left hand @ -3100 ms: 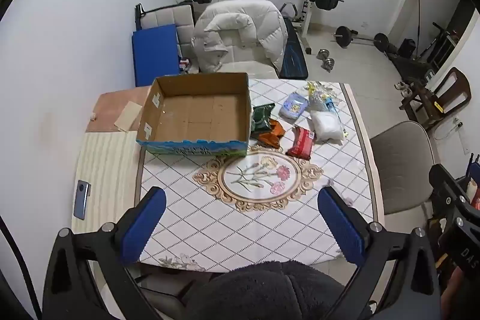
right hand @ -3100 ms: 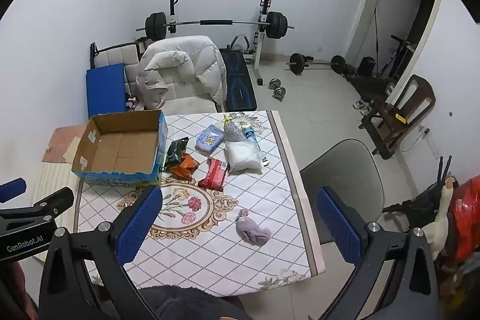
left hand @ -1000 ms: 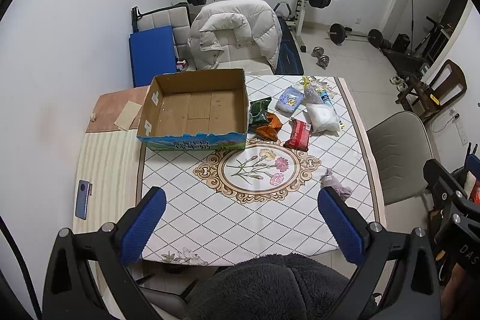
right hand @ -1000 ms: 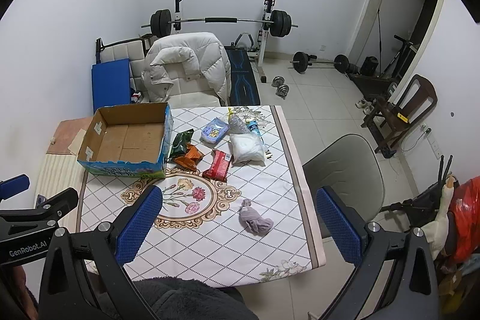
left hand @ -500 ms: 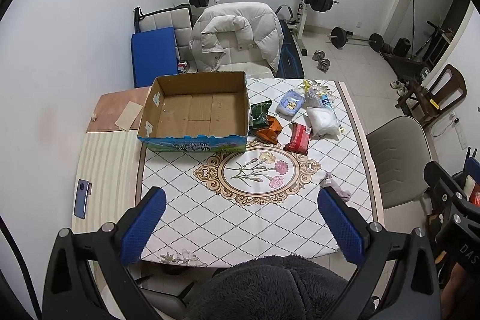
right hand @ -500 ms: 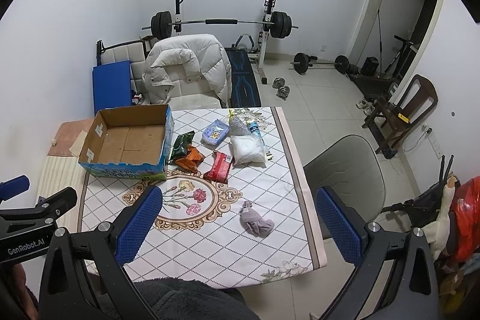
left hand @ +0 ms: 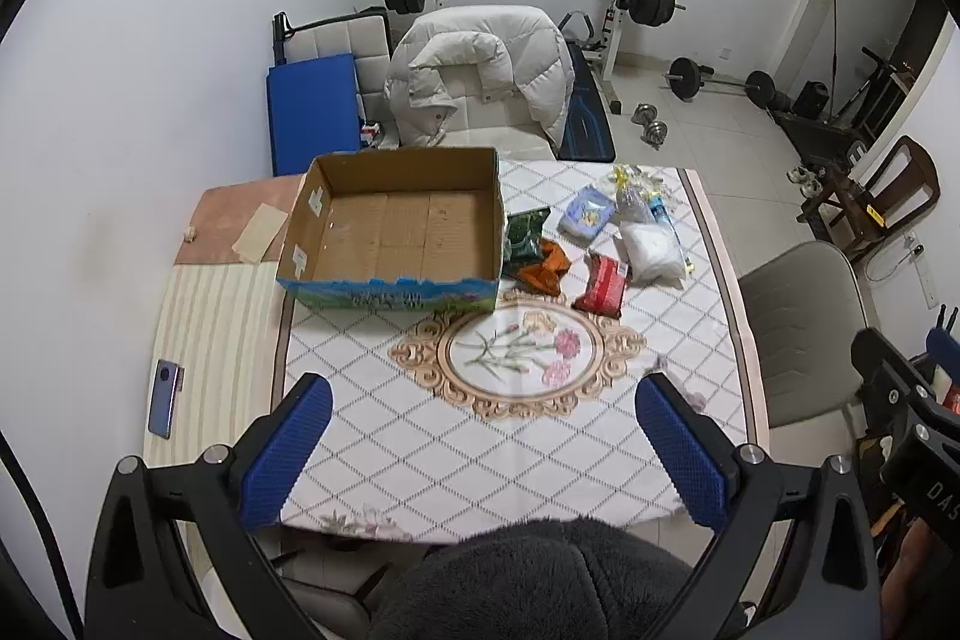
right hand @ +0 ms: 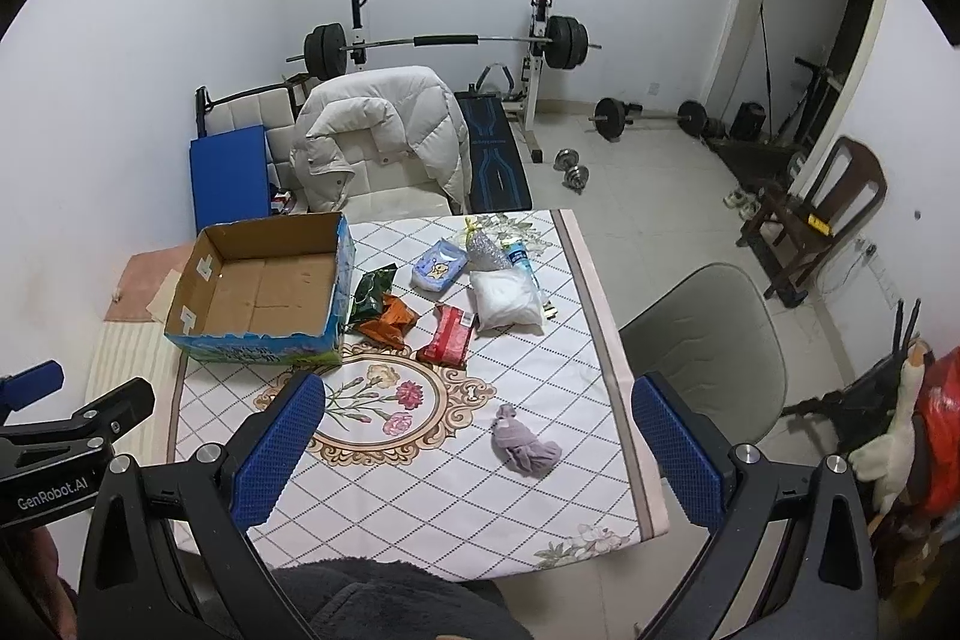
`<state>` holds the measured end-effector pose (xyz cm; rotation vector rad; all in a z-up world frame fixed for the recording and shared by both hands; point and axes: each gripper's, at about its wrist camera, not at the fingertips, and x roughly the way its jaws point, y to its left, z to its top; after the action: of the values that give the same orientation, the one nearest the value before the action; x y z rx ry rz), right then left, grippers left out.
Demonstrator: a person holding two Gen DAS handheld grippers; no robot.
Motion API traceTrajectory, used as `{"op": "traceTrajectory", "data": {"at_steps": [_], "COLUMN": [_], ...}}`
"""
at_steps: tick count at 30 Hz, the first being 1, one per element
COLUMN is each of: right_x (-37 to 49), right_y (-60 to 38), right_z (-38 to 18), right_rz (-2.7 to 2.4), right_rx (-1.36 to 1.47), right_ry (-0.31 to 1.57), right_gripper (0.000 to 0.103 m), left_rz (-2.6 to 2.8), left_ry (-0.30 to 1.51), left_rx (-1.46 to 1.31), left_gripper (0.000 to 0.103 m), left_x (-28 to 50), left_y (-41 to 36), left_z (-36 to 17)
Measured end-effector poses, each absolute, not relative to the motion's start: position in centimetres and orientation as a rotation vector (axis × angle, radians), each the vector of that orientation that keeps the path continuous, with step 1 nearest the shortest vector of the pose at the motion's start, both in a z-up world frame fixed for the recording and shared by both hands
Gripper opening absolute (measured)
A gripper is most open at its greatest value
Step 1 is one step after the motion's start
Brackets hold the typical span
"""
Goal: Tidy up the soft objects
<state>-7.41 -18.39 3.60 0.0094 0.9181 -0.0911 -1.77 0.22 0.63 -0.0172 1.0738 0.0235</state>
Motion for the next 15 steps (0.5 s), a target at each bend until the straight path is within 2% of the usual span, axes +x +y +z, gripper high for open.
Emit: {"op": "traceTrajectory", "data": {"at_steps": [7, 10, 15], "right_x": [0.0, 7.1, 20.4], "right_y": [-23.0, -25.6, -29.7], "right_z": [-0.2, -5.3, -18.9], "right_rz": [-0.131, -0.128, -0.106], "right_rx": [0.051, 0.08, 0.134], "right_ry": [0.94, 1.028, 1.28], "right_gripper": [0.103, 0.103, 0.103], "left_rz": [0.052, 0.02, -0.048], "left_ry": [1.051, 1.154, 1.336], "left_rx": [0.04, 0.11, 0.171], "left_gripper": [0.103, 0.103, 0.103], "left_x": [8.2, 14.8, 22.5], "left_y": [-1.3, -3.6, -8.0], "left_z": [-3.2, -8.7, -19.0]}}
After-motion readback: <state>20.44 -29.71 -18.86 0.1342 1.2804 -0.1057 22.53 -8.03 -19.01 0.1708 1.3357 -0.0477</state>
